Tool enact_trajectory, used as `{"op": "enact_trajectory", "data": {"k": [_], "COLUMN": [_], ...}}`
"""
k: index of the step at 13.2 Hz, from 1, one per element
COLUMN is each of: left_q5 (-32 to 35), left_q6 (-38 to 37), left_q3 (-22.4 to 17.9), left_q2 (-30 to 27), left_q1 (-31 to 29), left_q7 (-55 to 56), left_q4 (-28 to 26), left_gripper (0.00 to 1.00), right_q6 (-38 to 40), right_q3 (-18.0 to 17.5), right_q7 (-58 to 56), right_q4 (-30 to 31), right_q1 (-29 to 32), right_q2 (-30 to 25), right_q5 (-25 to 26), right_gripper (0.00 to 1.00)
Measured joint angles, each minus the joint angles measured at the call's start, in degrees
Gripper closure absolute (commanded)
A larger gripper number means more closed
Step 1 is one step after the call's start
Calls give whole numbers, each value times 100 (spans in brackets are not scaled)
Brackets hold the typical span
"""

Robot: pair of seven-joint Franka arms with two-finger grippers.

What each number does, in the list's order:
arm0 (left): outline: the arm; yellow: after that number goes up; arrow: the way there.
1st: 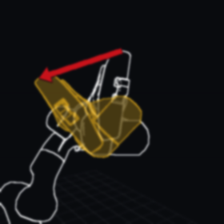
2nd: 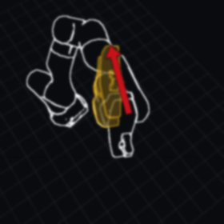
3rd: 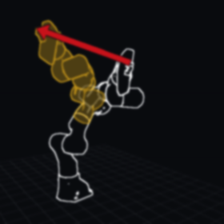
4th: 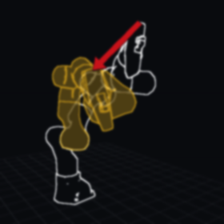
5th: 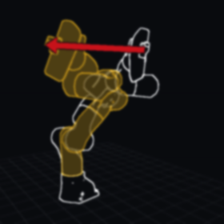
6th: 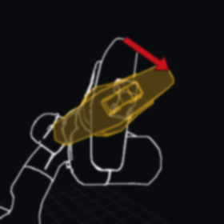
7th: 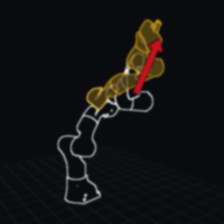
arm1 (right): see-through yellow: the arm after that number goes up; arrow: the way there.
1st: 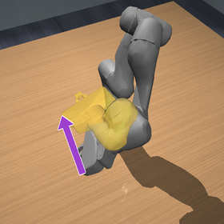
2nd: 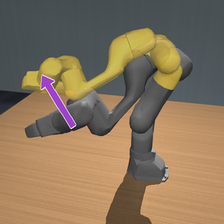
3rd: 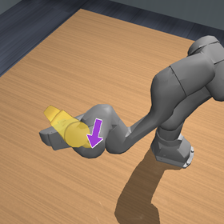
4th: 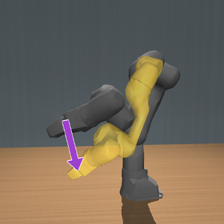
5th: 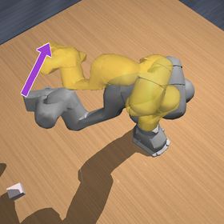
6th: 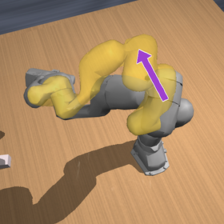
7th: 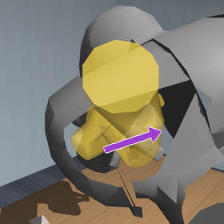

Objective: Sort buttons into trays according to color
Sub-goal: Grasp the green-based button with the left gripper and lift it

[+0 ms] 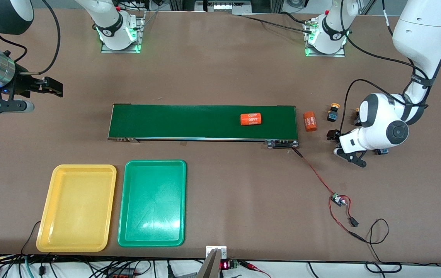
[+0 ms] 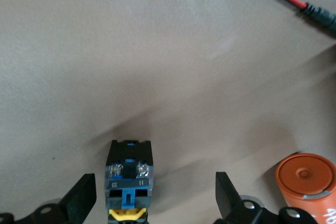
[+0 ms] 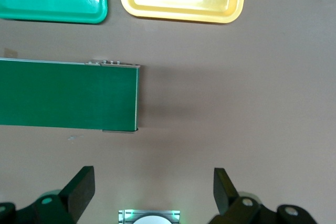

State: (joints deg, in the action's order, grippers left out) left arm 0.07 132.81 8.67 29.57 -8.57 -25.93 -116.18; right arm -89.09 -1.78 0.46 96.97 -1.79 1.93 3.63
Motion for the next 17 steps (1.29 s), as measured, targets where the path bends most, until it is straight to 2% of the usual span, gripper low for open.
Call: {"op": "enact_trajectory", "data": {"k": [2,4,5,6,11,14,17], "left_q5": [3,4,4,4,1,1,1], "left_q6": [18,164,233,255,246,-290,-751], "left_q3": [-11,-22,-28,-28,-1,304,539], "left_q2": [7,8,10,10,-61,-380,-805], "left_q1": [-79,-201,-245,-268,-269,-224,140], "left_q7": [-284,-849,-1048,-1148,-977,156,1060], "left_q4": [-17,-26,-33,-35,-25,-12,-11], "left_gripper": [40,81,94,100,100,100,100], "right_q6": [-22,-37,-57,-83,-102,-92,-32], "right_q3": [0,1,1,3,9,9,28], "right_q7": [3,6,9,11,11,3,-61], "right_q4": [0,0,0,0,0,15,18], "right_q1": [0,0,0,1,6,6,8], "right_q2": [7,11,14,17,57,112,168], "right_q5": [-49,-166,-263,-321,-350,-354,-354], "right_gripper": [0,0,0,0,0,0,0]}}
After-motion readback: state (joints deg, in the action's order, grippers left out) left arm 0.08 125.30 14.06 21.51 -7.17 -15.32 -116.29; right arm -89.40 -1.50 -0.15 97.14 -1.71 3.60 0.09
